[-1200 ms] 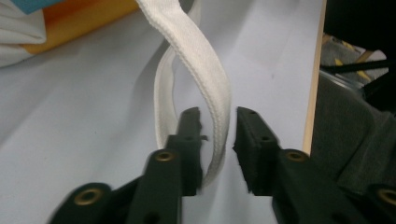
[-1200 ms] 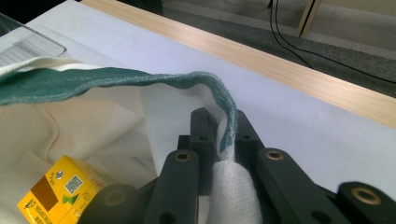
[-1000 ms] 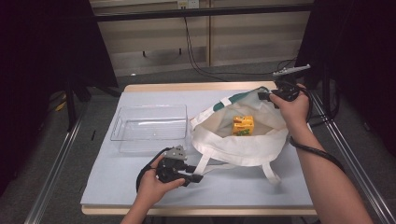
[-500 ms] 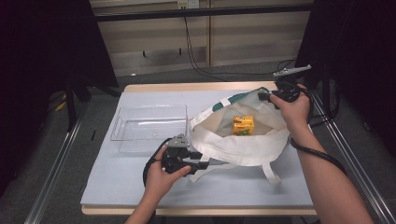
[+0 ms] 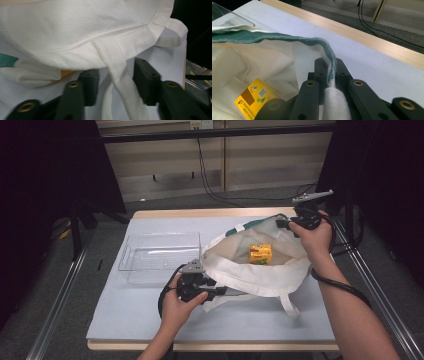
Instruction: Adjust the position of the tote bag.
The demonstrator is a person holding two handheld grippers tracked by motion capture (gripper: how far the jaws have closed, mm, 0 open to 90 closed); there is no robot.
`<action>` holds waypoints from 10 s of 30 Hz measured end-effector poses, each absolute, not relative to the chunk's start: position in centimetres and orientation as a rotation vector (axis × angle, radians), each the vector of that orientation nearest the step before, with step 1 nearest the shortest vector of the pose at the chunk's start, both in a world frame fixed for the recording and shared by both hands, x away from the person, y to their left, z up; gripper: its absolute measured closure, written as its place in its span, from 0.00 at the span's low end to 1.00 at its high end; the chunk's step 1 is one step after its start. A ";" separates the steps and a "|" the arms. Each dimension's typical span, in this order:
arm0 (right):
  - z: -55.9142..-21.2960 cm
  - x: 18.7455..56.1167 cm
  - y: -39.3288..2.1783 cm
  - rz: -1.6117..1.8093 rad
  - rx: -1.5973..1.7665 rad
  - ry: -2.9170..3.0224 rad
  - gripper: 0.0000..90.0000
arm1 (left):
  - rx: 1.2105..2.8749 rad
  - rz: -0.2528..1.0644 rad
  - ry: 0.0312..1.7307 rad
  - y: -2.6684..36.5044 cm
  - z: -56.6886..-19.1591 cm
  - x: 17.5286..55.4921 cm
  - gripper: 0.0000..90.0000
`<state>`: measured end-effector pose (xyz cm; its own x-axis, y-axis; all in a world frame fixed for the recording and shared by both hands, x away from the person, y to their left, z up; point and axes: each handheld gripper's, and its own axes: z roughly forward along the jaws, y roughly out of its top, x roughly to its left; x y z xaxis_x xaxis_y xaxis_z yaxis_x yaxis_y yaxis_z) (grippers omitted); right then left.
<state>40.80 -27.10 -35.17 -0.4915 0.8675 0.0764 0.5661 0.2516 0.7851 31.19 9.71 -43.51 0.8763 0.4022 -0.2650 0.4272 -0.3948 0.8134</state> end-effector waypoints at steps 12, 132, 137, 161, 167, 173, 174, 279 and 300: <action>-35.2 40.8 -27.2 1.102 1.313 2.162 0.93 | 2.092 -0.067 0.600 9.6 -43.3 31.1 0.96; -38.1 43.0 -30.1 1.109 1.392 2.132 0.86 | 2.150 -0.120 0.578 9.5 -44.8 31.8 0.98; -38.4 43.3 -30.0 1.100 1.384 2.131 0.86 | 2.153 -0.119 0.575 9.5 -44.8 31.8 0.98; -40.7 44.1 -29.9 1.093 1.412 2.124 0.86 | 2.161 -0.098 0.582 9.4 -45.2 31.8 0.98; -41.6 44.3 -29.9 1.083 1.427 2.131 0.86 | 2.167 -0.098 0.584 9.4 -45.6 31.8 0.98; -42.6 44.5 -29.9 1.081 1.437 2.138 0.86 | 2.171 -0.097 0.589 9.4 -45.8 31.8 0.98; -42.6 44.5 -29.8 1.078 1.441 2.138 0.86 | 2.187 -0.100 0.586 9.4 -45.8 31.9 0.98; -40.5 36.9 -29.6 1.034 1.382 2.123 0.15 | 2.128 0.007 0.658 11.4 -42.1 31.2 0.48; -40.7 35.7 -29.2 1.020 1.370 2.138 0.14 | 2.110 0.023 0.659 11.9 -41.0 31.3 0.46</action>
